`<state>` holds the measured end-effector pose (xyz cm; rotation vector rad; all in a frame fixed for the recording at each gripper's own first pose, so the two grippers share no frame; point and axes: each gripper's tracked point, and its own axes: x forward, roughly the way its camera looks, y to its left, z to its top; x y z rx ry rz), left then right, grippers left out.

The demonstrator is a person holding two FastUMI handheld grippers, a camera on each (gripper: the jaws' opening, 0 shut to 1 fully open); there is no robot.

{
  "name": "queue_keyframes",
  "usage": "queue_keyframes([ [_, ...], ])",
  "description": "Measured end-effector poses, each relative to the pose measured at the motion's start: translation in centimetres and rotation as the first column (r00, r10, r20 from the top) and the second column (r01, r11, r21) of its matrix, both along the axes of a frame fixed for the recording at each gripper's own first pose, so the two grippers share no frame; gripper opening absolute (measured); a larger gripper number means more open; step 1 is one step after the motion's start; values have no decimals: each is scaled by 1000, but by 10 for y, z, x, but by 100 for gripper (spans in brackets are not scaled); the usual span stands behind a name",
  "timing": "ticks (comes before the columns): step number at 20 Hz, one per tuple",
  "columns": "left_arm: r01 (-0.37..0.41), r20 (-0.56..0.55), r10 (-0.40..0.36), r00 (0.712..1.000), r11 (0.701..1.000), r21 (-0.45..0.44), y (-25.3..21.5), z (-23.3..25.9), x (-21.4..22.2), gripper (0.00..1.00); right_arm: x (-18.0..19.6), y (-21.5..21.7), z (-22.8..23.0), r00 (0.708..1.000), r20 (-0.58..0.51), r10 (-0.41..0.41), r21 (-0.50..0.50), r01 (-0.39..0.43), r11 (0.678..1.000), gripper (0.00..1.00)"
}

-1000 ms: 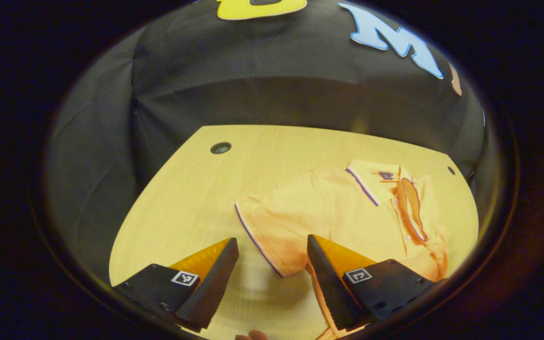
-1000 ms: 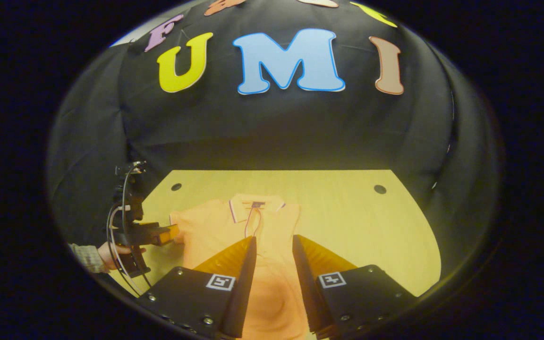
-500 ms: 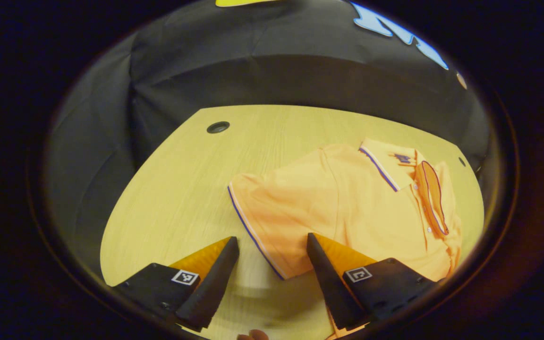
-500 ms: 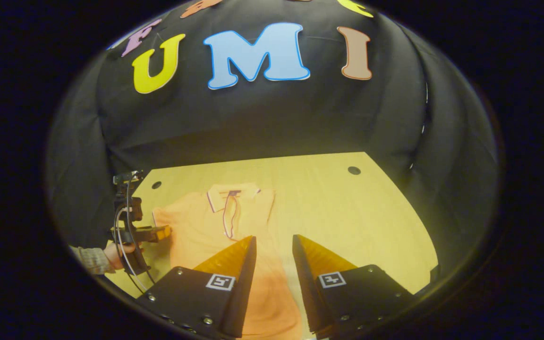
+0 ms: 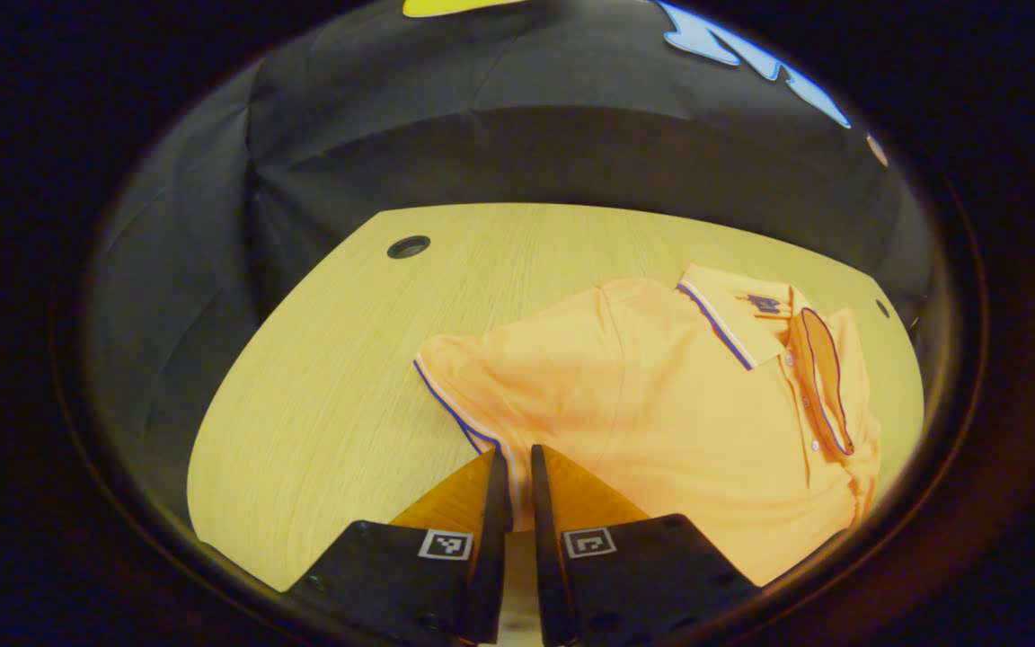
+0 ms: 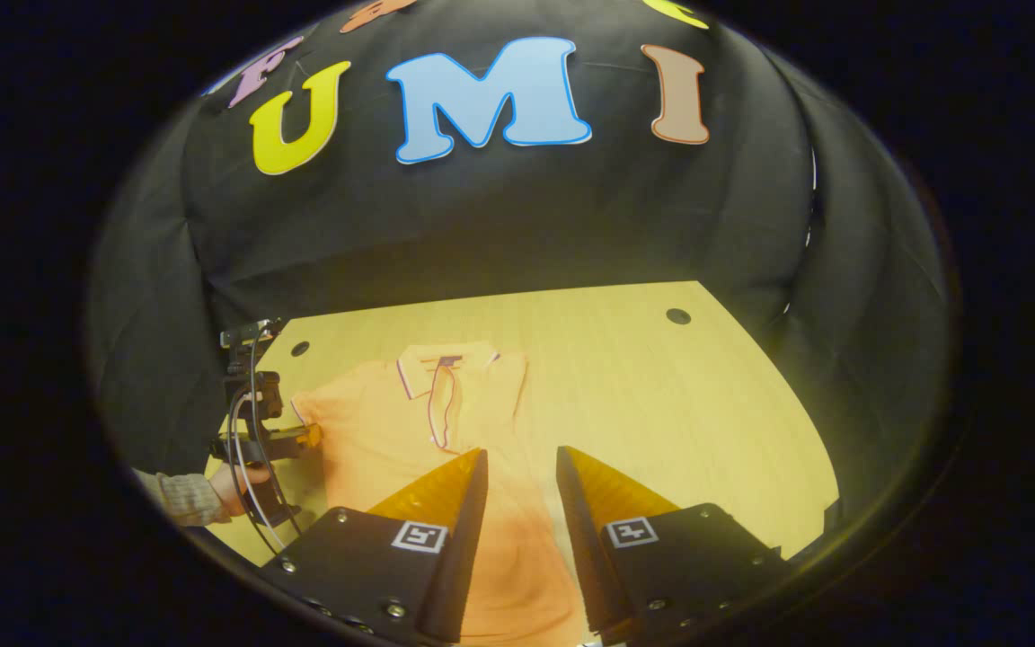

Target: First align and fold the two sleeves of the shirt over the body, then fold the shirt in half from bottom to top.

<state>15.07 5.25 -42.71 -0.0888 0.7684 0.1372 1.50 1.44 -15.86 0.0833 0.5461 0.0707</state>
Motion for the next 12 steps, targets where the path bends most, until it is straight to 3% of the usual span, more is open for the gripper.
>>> queue_keyframes([
  [1, -7, 7, 7, 1000, 1000, -5, -1, 3, 3, 10, 0, -1, -1, 1000, -1, -4, 1, 4, 1000, 50],
  [3, -5, 15, 6, 1000, 1000, -18, 0, 2, 3, 10, -2, -4, -2, 1000, -3, -13, 5, 13, 1000, 50],
  [7, 22, 26, -23, 999, 999, 46, 2, 17, 8, 10, -5, -7, -7, 1000, -14, -22, 14, 22, 1000, 50],
  [12, 154, 132, -171, 976, 979, 131, -39, 67, 32, 10, -7, -8, -12, 999, -20, -32, 33, 33, 999, 50],
])
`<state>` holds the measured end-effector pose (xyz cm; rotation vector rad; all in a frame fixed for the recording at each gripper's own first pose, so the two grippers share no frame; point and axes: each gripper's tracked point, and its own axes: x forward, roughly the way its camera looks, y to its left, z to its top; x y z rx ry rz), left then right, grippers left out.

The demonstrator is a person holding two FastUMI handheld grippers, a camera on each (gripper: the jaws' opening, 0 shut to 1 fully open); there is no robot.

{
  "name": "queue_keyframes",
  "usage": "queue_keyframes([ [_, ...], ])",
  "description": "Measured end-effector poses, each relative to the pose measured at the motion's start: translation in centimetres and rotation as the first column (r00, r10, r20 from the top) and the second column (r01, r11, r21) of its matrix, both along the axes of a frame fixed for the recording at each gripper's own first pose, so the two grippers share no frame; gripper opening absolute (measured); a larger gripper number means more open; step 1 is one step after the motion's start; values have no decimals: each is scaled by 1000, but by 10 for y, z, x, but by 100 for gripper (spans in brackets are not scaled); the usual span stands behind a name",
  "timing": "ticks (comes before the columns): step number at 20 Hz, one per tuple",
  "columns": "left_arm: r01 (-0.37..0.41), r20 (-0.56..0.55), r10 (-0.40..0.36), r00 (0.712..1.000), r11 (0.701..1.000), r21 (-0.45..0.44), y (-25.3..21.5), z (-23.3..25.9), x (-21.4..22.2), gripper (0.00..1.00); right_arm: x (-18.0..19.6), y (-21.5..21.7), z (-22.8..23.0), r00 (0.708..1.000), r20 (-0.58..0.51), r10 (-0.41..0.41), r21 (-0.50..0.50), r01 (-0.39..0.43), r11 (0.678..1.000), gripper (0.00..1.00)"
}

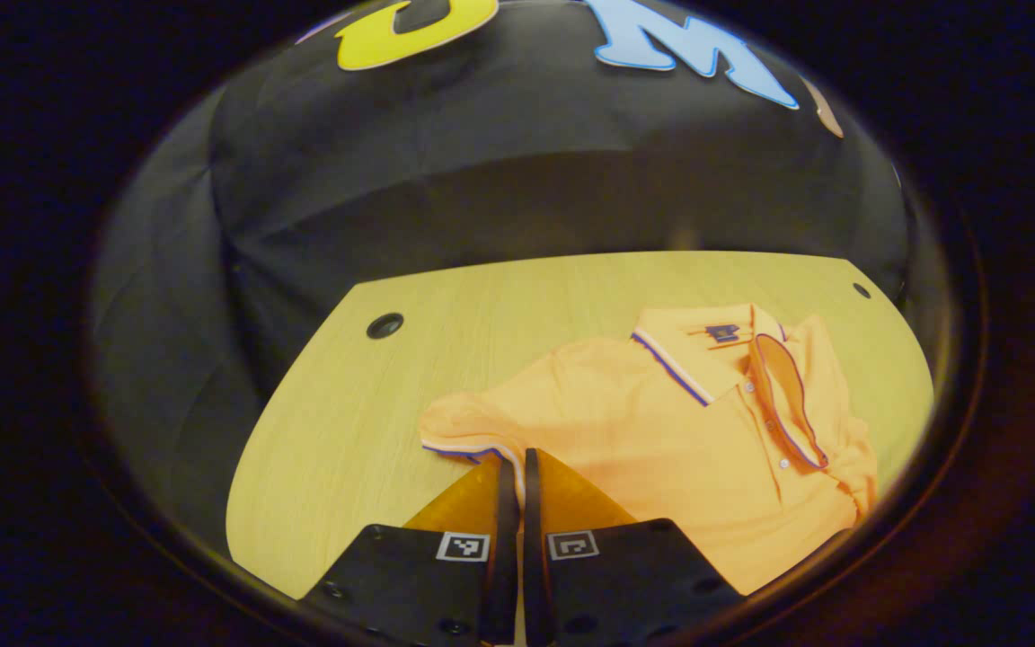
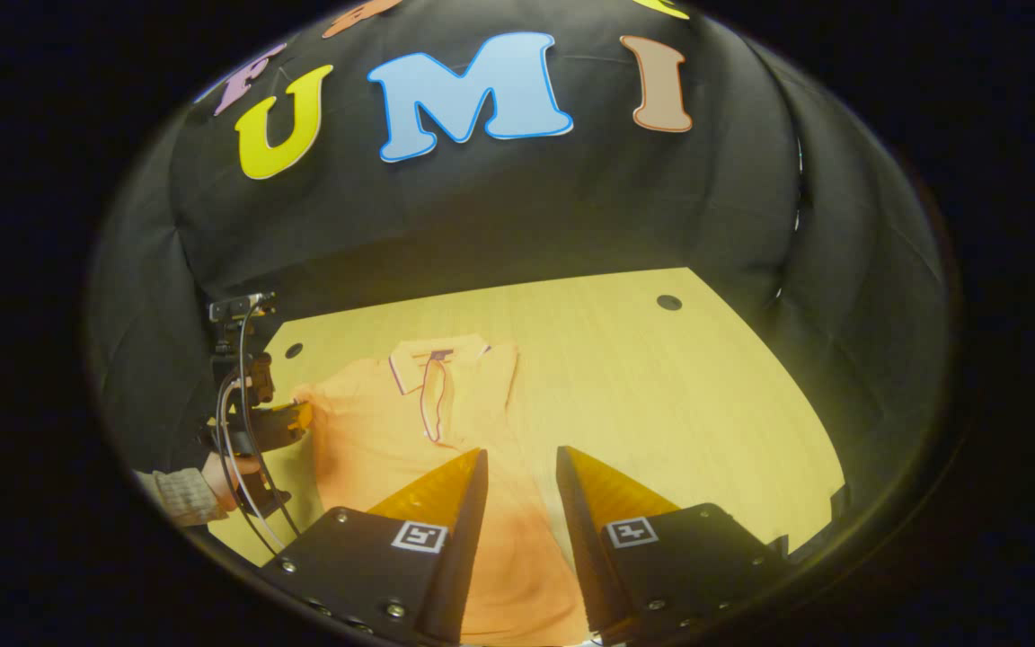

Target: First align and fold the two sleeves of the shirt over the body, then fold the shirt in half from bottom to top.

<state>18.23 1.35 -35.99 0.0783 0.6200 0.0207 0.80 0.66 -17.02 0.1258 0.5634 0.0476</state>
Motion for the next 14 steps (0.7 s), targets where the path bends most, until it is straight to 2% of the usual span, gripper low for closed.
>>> queue_keyframes([
  [4, 150, 61, -152, 987, 988, 37, -63, 33, 8, 10, -5, -7, -2, 1000, 2, -17, 2, 17, 1000, 50],
  [10, 334, 57, -339, 939, 939, 76, -154, 37, -3, 10, -21, -31, -11, 996, -13, -87, 33, 87, 996, 50],
  [14, 384, -18, -384, 923, 919, 88, -179, 8, -12, 10, -34, -48, -18, 991, -29, -131, 46, 132, 990, 50],
])
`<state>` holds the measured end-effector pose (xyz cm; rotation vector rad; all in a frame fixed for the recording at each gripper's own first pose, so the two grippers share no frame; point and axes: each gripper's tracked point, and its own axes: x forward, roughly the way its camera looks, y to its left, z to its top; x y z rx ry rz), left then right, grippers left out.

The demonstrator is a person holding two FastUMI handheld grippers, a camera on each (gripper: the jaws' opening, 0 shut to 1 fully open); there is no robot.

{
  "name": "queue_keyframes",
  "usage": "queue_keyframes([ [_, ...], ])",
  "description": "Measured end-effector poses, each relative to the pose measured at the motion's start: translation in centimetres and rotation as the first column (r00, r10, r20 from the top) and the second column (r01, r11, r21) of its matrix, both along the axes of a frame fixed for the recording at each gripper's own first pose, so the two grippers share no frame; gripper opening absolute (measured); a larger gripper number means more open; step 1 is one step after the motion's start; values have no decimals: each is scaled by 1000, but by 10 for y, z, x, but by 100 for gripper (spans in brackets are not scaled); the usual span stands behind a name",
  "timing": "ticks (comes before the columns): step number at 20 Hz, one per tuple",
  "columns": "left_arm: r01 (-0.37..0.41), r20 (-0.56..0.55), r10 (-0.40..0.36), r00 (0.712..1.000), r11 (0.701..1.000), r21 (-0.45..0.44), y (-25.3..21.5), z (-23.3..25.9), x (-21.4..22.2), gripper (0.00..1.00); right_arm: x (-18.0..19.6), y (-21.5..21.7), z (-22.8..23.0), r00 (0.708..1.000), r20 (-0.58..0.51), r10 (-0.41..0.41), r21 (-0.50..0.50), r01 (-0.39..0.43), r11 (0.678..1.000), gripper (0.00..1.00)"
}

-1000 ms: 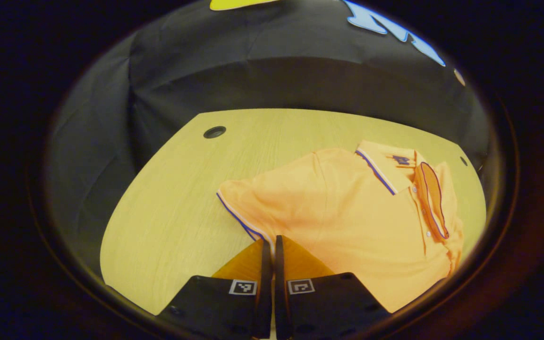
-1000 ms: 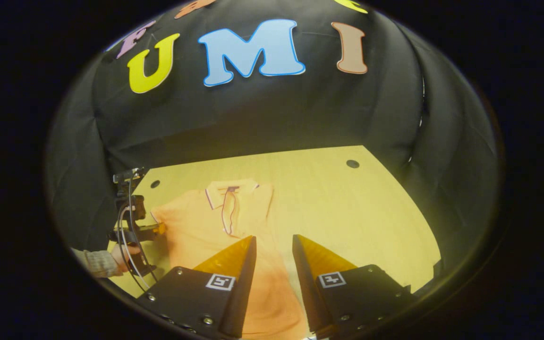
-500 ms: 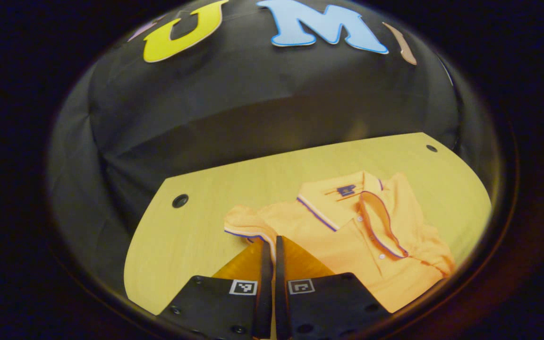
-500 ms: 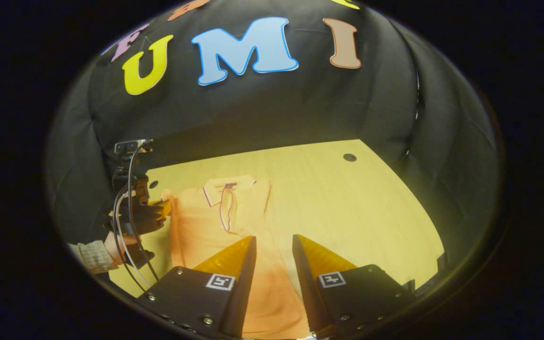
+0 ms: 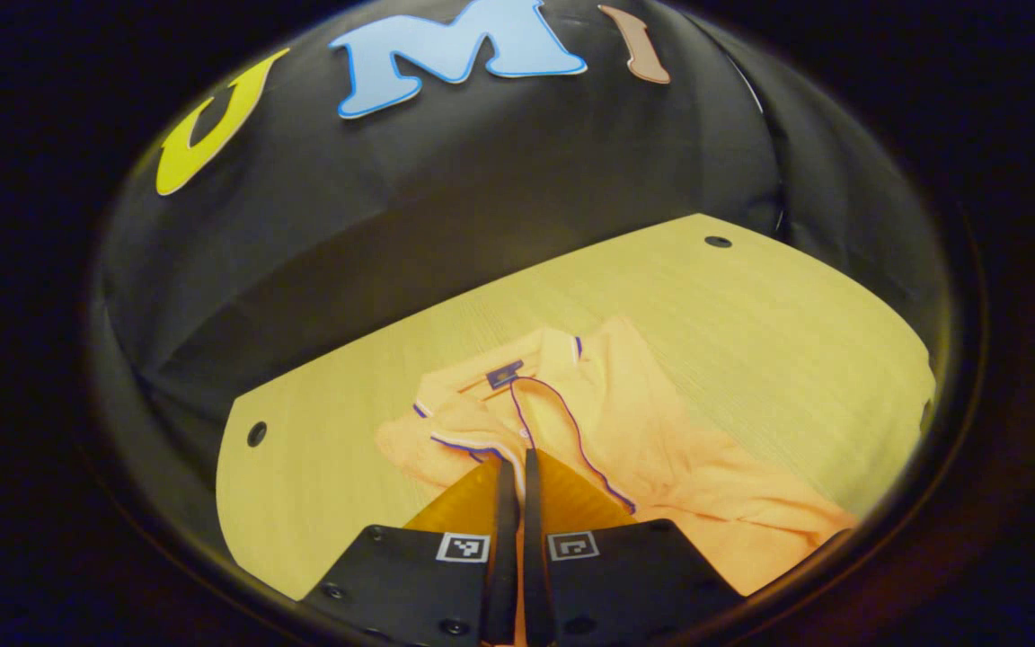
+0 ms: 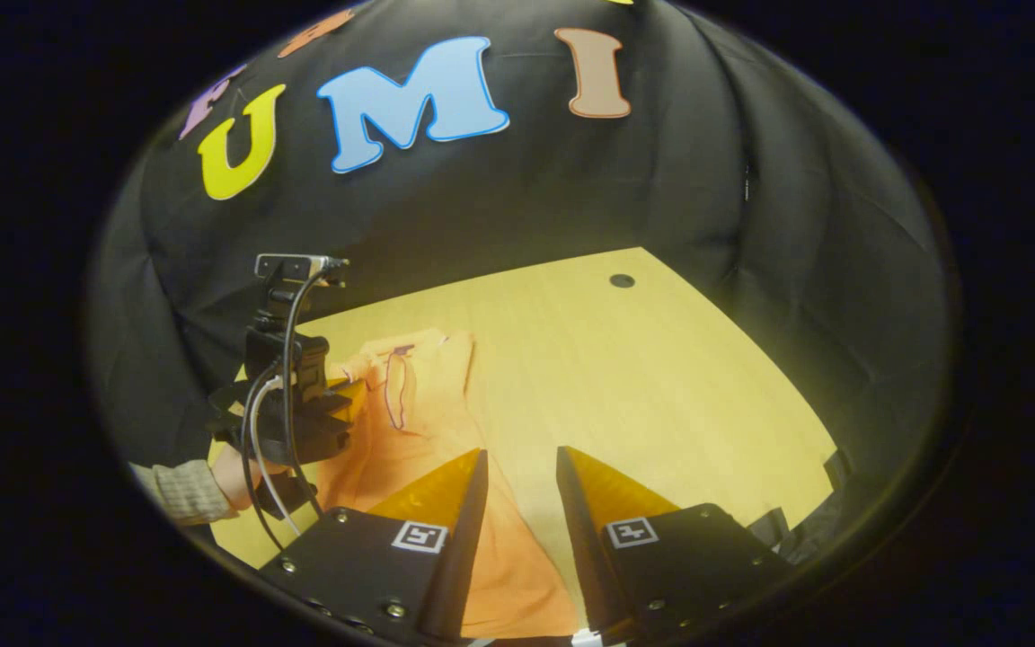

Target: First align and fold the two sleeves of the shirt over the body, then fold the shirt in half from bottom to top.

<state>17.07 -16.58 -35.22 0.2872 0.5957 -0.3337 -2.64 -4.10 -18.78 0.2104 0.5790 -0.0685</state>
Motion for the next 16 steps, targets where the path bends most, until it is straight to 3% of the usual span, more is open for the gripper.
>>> queue_keyframes([
  [1, 9, -30, -10, 999, 1000, -11, -9, -6, -3, 12, -2, -3, -2, 1000, -3, -8, 4, 8, 1000, 50],
  [3, 20, -90, -23, 996, 999, -34, -15, -19, -12, 30, -5, -8, -7, 1000, -11, -16, 10, 16, 1000, 50],
  [5, 3, -110, -8, 994, 999, -44, -11, -21, -19, 60, -6, -8, -12, 1000, -20, -15, 17, 16, 1000, 50],
  [8, -26, -134, 16, 991, 997, -74, -3, -19, -30, 93, -6, -3, -19, 999, -35, 7, 28, -6, 1000, 50],
  [11, -76, -182, 58, 982, 993, -89, 13, -16, -53, 95, -8, 6, -28, 996, -65, 52, 40, -50, 998, 50],
  [12, -87, -203, 66, 977, 992, -96, 18, -16, -62, 100, -8, 10, -32, 994, -80, 70, 46, -67, 997, 46],
  [13, -95, -226, 71, 972, 990, -100, 23, -17, -74, 95, -6, 14, -38, 992, -94, 85, 48, -81, 996, 54],
  [14, -104, -247, 78, 966, 990, -95, 30, -19, -87, 100, -6, 18, -43, 989, -109, 99, 52, -94, 994, 54],
  [15, -116, -266, 89, 960, 989, -87, 37, -20, -99, 100, -8, 22, -49, 985, -127, 113, 62, -106, 992, 48],
  [16, -130, -288, 102, 952, 988, -80, 45, -22, -113, 100, -10, 26, -55, 981, -150, 126, 76, -116, 990, 48],
])
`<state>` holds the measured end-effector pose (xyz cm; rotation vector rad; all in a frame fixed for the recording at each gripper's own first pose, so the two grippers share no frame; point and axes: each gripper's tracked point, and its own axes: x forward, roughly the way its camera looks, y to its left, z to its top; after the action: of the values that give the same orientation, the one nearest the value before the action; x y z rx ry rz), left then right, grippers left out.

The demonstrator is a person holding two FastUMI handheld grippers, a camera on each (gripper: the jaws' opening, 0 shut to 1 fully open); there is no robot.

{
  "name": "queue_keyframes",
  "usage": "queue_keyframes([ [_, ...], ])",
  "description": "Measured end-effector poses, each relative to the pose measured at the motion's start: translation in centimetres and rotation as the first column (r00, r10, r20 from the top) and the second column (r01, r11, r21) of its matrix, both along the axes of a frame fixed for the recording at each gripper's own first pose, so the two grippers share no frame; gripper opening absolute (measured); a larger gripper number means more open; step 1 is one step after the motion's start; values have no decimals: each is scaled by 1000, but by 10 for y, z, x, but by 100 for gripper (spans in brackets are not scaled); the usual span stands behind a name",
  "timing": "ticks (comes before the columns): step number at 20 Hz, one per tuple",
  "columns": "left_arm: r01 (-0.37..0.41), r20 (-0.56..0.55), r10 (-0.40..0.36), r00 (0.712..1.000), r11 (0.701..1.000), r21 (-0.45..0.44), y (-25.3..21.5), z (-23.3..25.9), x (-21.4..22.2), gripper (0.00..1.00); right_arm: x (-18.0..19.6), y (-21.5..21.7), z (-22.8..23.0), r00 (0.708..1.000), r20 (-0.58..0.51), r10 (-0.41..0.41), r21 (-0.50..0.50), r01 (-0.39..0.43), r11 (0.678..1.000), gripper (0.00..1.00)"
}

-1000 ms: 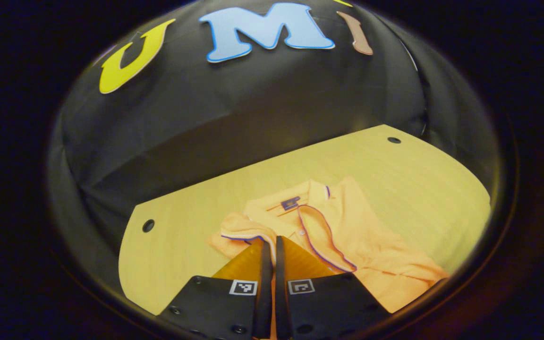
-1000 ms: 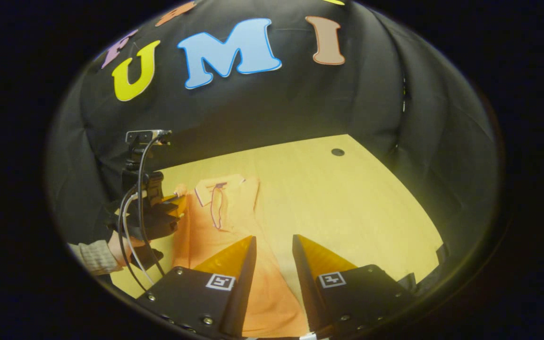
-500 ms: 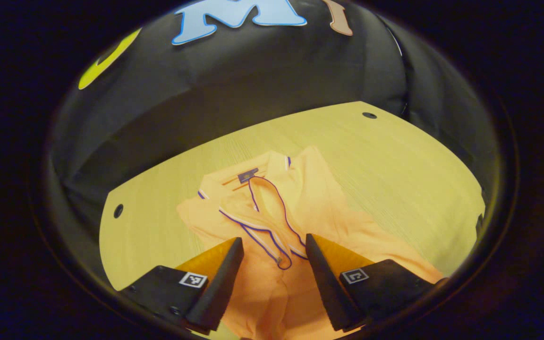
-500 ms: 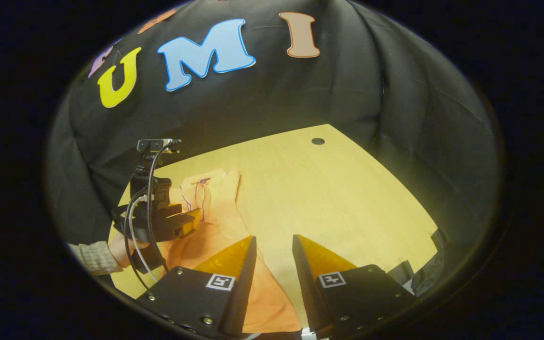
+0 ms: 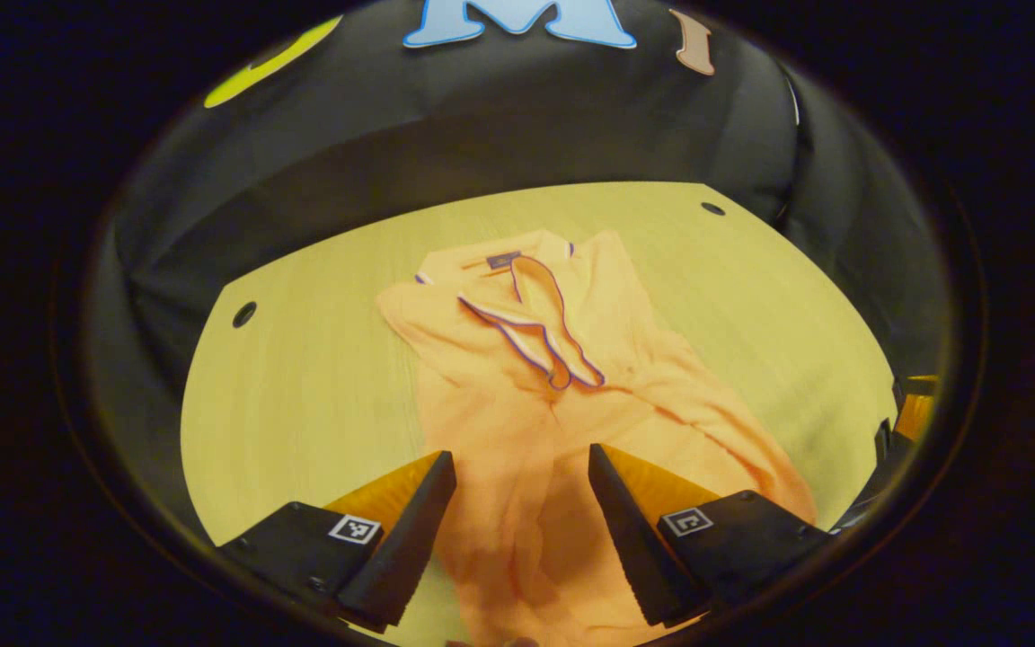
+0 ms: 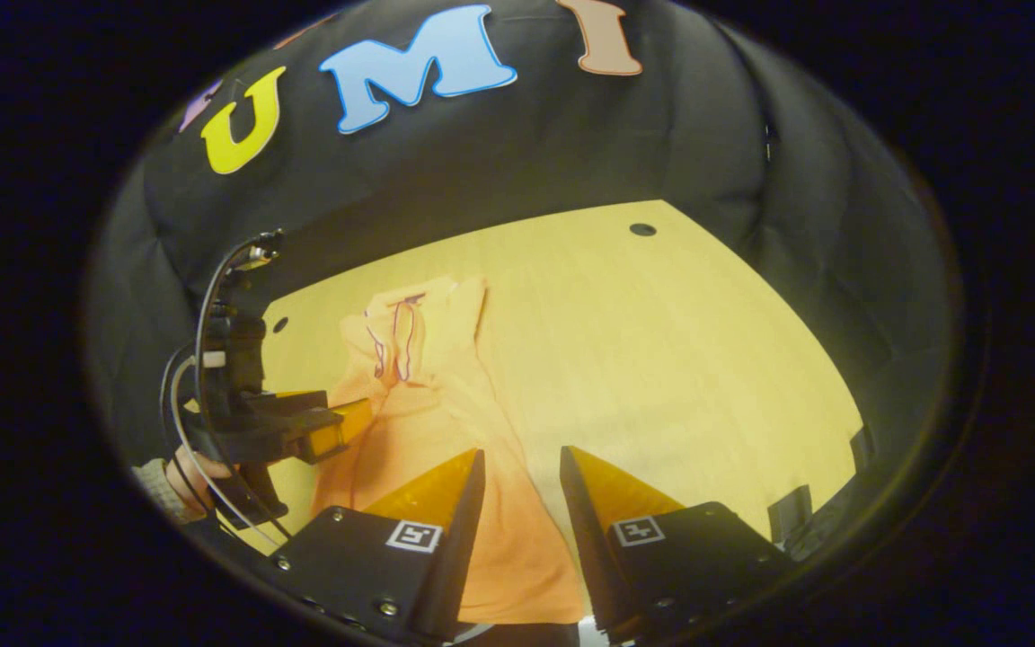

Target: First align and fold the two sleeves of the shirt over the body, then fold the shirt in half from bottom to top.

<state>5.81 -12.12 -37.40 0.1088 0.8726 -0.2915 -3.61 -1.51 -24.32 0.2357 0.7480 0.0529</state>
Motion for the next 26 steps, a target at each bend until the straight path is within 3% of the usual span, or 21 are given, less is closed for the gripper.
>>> queue_keyframes([
  [1, -10, -25, 10, 1000, 1000, -2, 5, -2, -15, 98, -2, 3, -5, 1000, -21, 8, 8, -8, 1000, 48],
  [5, -35, -129, 37, 991, 999, 18, 30, -17, -79, 98, -22, 15, -45, 981, -183, 60, 28, -56, 998, 69],
  [6, -38, -155, 42, 987, 999, 25, 34, -23, -94, 100, -27, 16, -54, 974, -216, 71, 28, -67, 997, 68],
  [8, -39, -210, 47, 977, 998, 41, 43, -35, -124, 98, -44, 20, -72, 950, -297, 100, 37, -93, 995, 69],
  [9, -42, -236, 53, 970, 998, 52, 47, -39, -139, 98, -52, 21, -85, 929, -352, 112, 28, -109, 994, 76],
  [12, -71, -301, 85, 950, 996, 60, 56, -47, -174, 97, -71, 26, -104, 886, -439, 151, 26, -156, 987, 77],
  [19, -122, -384, 151, 911, 988, 99, 72, -57, -209, 98, -90, 41, -134, 806, -551, 218, -26, -278, 960, 77],
  [21, -125, -419, 160, 894, 986, 110, 74, -64, -218, 100, -91, 40, -140, 792, -573, 212, -50, -292, 955, 77],
  [24, -134, -427, 161, 890, 987, 93, 70, -65, -214, 100, -90, 39, -143, 779, -599, 185, -73, -283, 956, 77],
  [25, -132, -443, 161, 882, 987, 96, 70, -66, -215, 97, -91, 38, -144, 773, -610, 171, -82, -277, 957, 71],
  [26, -131, -457, 163, 874, 986, 101, 70, -67, -213, 94, -90, 38, -144, 770, -619, 158, -95, -273, 957, 77],
])
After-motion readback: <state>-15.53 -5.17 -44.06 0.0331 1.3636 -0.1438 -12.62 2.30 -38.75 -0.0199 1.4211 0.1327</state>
